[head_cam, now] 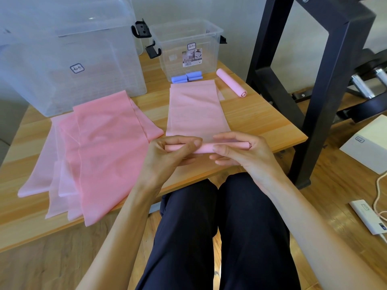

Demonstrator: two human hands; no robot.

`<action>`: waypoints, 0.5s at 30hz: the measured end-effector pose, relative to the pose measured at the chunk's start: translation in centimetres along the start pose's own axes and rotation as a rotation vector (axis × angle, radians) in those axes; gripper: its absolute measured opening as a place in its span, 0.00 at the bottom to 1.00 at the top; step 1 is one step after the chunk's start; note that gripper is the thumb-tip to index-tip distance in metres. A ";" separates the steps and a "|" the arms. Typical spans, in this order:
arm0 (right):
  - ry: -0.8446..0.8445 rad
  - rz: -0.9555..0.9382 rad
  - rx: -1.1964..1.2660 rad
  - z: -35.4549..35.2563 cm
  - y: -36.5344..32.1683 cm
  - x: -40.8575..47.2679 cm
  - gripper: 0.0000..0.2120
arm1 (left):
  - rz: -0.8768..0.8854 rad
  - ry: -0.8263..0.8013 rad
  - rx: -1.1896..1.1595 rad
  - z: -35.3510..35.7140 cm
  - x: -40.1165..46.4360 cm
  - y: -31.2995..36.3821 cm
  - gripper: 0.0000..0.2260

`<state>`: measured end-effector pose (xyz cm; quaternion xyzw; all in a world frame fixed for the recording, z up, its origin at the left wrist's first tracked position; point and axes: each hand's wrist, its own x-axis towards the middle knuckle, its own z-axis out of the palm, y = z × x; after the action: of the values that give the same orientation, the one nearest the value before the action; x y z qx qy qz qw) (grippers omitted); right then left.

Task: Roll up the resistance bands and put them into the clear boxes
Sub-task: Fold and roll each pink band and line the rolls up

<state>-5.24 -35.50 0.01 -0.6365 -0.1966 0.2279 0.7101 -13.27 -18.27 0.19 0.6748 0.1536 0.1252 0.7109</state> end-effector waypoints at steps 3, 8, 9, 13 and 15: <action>0.047 -0.015 -0.013 0.0 0.0 0.0 0.09 | -0.004 -0.029 -0.006 0.0 -0.1 0.1 0.08; 0.046 0.017 0.009 0.1 -0.1 0.0 0.11 | 0.010 -0.015 0.012 0.2 0.0 0.0 0.04; 0.038 0.010 0.011 0.0 -0.1 0.0 0.10 | 0.005 -0.010 0.007 0.1 0.0 0.0 0.04; 0.070 -0.003 -0.004 -0.1 -0.2 0.0 0.08 | 0.011 -0.060 0.025 0.0 -0.1 0.1 0.09; 0.075 0.013 0.006 -0.1 -0.2 0.0 0.09 | 0.015 -0.053 0.032 0.2 -0.1 0.1 0.08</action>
<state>-5.16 -35.56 0.15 -0.6435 -0.1652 0.2092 0.7175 -13.31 -18.49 0.29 0.6904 0.1317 0.1101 0.7028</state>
